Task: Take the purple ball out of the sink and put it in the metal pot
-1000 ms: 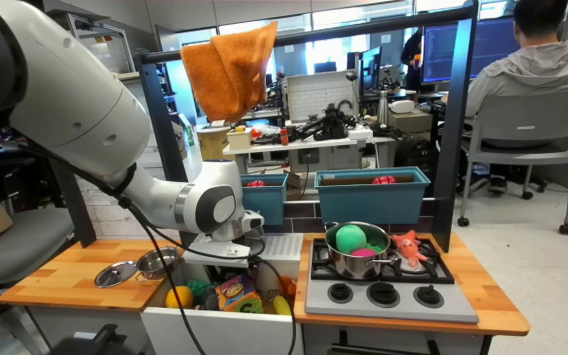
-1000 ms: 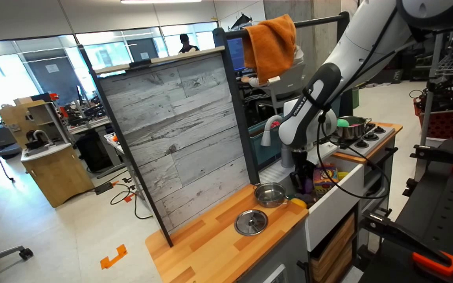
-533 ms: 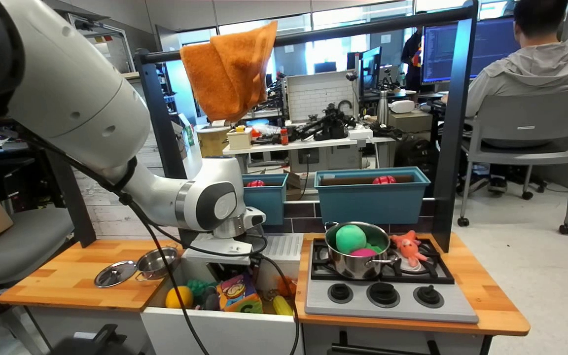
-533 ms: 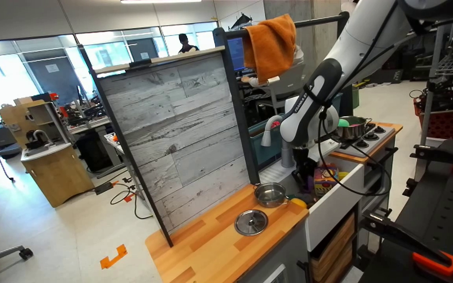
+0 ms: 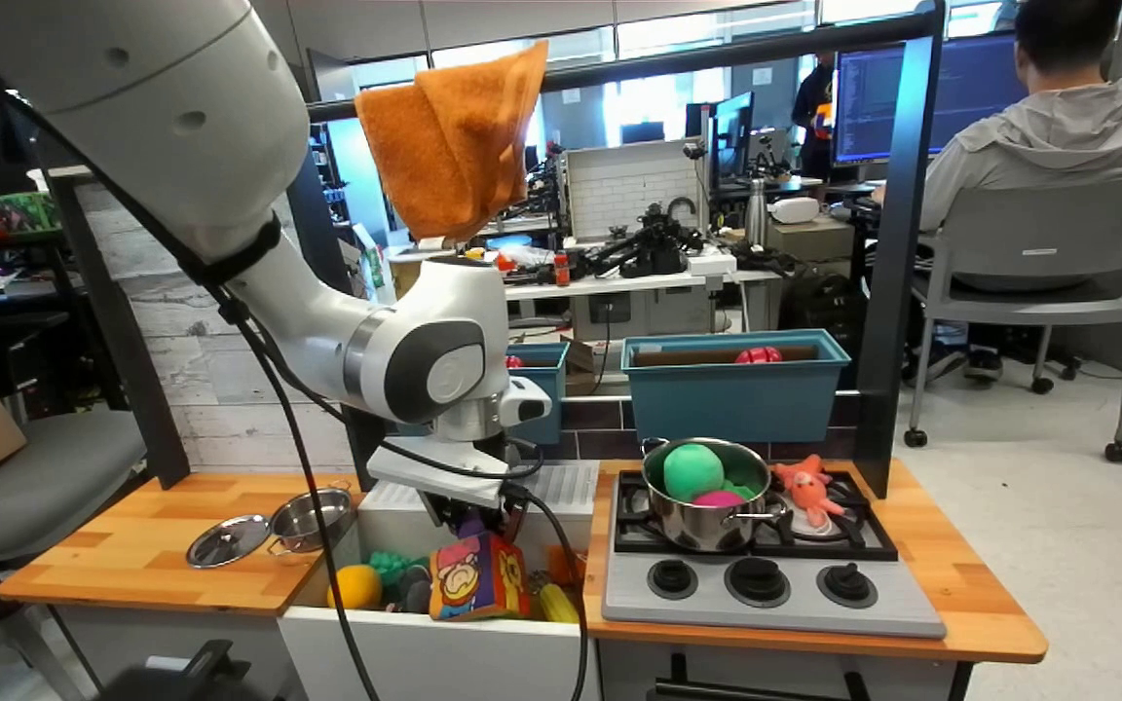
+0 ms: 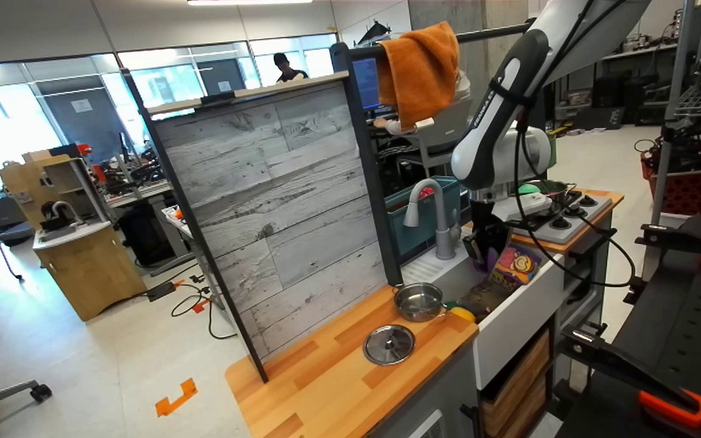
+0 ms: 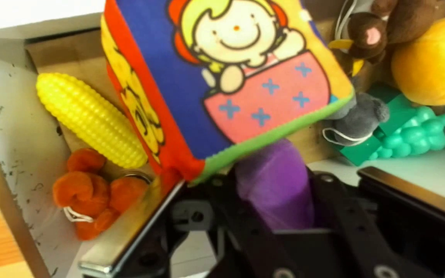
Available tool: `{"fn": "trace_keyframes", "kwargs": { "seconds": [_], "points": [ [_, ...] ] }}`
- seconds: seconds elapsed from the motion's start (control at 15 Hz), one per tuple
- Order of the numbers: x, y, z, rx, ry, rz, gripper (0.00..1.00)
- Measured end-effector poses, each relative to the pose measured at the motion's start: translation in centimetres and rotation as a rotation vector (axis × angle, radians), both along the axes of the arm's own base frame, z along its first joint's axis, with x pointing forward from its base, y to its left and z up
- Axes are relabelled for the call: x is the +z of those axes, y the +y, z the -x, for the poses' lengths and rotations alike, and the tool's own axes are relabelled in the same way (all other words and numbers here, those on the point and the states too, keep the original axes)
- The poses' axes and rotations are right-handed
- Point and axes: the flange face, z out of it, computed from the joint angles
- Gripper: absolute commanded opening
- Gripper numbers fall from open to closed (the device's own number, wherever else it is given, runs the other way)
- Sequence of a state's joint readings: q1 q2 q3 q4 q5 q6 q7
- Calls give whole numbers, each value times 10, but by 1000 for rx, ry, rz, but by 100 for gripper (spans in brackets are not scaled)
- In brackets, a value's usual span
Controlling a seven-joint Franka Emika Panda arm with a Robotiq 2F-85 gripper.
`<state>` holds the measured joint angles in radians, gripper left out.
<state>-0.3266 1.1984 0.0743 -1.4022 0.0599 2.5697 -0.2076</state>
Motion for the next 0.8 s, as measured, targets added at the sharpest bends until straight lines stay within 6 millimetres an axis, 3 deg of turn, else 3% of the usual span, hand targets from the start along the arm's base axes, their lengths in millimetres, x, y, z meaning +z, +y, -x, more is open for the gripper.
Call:
{"fn": "trace_keyframes", "kwargs": {
  "seconds": [0.53,0.8],
  "points": [
    [55,-30,35,15,-248,0,6],
    [99,-27,34,26,-423,11,6]
  ]
}}
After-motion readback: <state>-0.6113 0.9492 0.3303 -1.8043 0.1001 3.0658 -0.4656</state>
